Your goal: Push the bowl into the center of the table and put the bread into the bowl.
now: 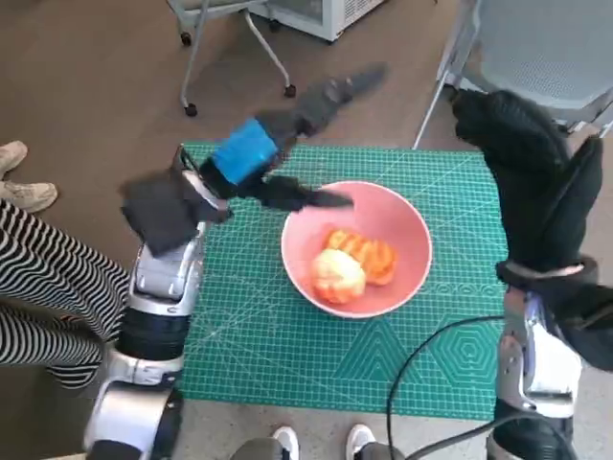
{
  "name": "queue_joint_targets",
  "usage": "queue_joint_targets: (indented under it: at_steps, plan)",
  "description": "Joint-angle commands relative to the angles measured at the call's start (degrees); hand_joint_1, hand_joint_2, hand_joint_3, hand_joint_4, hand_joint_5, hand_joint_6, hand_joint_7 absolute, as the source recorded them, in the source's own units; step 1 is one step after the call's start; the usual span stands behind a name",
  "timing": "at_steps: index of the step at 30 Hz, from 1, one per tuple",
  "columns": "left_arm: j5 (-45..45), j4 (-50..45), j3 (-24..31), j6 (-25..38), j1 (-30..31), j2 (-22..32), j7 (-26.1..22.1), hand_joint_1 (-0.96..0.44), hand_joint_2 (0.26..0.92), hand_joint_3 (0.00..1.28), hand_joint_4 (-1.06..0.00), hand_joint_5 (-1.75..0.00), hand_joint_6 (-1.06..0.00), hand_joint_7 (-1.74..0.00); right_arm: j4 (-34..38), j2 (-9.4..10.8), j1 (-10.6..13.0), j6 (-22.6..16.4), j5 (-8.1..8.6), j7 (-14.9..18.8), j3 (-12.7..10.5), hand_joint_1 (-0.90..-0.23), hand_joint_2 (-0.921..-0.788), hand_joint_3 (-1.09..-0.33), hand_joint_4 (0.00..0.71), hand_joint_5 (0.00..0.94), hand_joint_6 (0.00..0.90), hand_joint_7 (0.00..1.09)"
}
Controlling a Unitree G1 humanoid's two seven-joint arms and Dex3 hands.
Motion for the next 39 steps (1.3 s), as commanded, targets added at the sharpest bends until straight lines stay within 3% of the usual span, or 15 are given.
queue_joint_targets:
  at_steps: [1, 6, 25, 39]
  plan:
    - [-4.71, -3.01, 1.93, -0.58, 2.28, -3.65, 2.16, -0.63, 0.921, 0.42, -0.05, -0.02, -0.10, -0.09, -0.71, 0.61, -0.80, 1.77, 0.46, -0.96, 0.50, -0.694, -0.921, -0.605, 0.205, 0.009, 0.101, 0.55]
    - [-6.59, -4.27, 2.68, -1.13, 3.49, -4.53, 2.86, -0.67, 0.921, 0.48, -0.06, -0.01, -0.01, -0.25, -1.17, 0.84, -1.79, 2.44, 0.54, -1.15, 0.83, -0.693, -0.921, -0.604, 0.211, 0.010, 0.114, 0.55]
    - [-10.73, -9.97, 3.48, 2.71, 6.83, -3.69, 2.45, -0.73, 0.921, 0.49, -0.08, -0.02, 0.00, -0.34, -0.40, -0.16, -3.56, 1.34, -1.48, -0.43, 1.41, -0.691, -0.921, -0.607, 0.218, 0.010, 0.130, 0.54]
    - [-9.14, -12.32, 2.45, 1.66, 8.39, -2.87, 2.07, -0.74, 0.921, 0.49, -0.08, -0.02, 0.00, -0.38, -0.14, -0.67, -3.96, 1.21, -1.76, -0.58, 1.81, -0.692, -0.921, -0.625, 0.219, 0.008, 0.129, 0.54]
